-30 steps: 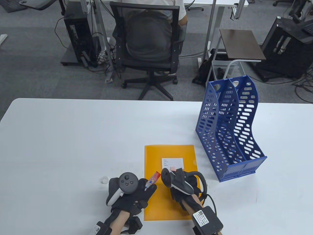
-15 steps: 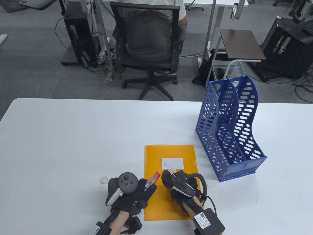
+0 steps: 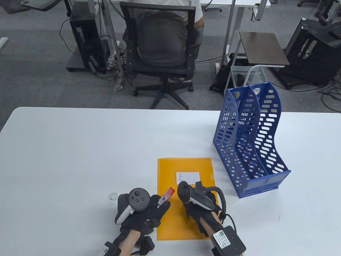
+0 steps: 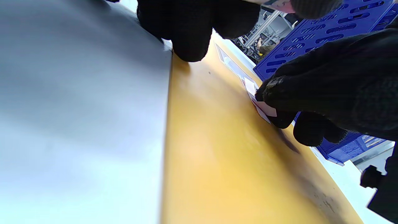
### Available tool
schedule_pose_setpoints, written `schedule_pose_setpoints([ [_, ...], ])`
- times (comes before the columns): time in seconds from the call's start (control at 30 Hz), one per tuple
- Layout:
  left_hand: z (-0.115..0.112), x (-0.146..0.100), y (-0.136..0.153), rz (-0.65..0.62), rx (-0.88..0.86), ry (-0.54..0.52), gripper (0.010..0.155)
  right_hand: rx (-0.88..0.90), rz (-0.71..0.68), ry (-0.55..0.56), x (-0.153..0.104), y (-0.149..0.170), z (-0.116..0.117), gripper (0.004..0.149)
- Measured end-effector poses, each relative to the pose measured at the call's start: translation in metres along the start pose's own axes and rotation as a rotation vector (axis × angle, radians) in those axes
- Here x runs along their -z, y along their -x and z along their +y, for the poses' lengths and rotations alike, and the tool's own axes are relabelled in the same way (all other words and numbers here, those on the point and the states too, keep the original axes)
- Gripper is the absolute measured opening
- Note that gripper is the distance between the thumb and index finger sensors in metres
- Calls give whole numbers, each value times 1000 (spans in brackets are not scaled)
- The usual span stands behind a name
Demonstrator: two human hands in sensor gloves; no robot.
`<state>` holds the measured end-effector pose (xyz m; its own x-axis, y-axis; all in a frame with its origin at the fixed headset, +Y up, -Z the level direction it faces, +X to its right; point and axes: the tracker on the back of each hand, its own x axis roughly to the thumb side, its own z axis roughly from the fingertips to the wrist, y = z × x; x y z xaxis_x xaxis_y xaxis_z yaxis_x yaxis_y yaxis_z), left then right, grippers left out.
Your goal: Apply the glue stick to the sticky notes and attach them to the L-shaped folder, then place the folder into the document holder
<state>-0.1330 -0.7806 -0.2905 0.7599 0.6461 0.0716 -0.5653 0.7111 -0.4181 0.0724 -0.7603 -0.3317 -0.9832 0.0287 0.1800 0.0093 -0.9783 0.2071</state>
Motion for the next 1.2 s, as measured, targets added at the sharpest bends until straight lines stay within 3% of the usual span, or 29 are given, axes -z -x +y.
schedule_pose_setpoints([
  [0.3, 0, 0, 0, -1, -2, 2, 61, 105, -18, -107, 5, 11, -3, 47],
  [0.77, 1, 0, 1, -2, -9, 4, 61, -13, -28, 37, 7, 5, -2, 45],
  [0.93, 1, 0, 1, -3, -9, 4, 62, -133, -40, 72, 8, 4, -5, 58],
  [1.13, 1, 0, 2, -4, -14, 6, 62, -90, 2, -22, 14, 8, -5, 78],
  [1.2, 1, 0, 2, -5, -16, 7, 61, -78, 8, -55, 17, 9, -4, 78],
])
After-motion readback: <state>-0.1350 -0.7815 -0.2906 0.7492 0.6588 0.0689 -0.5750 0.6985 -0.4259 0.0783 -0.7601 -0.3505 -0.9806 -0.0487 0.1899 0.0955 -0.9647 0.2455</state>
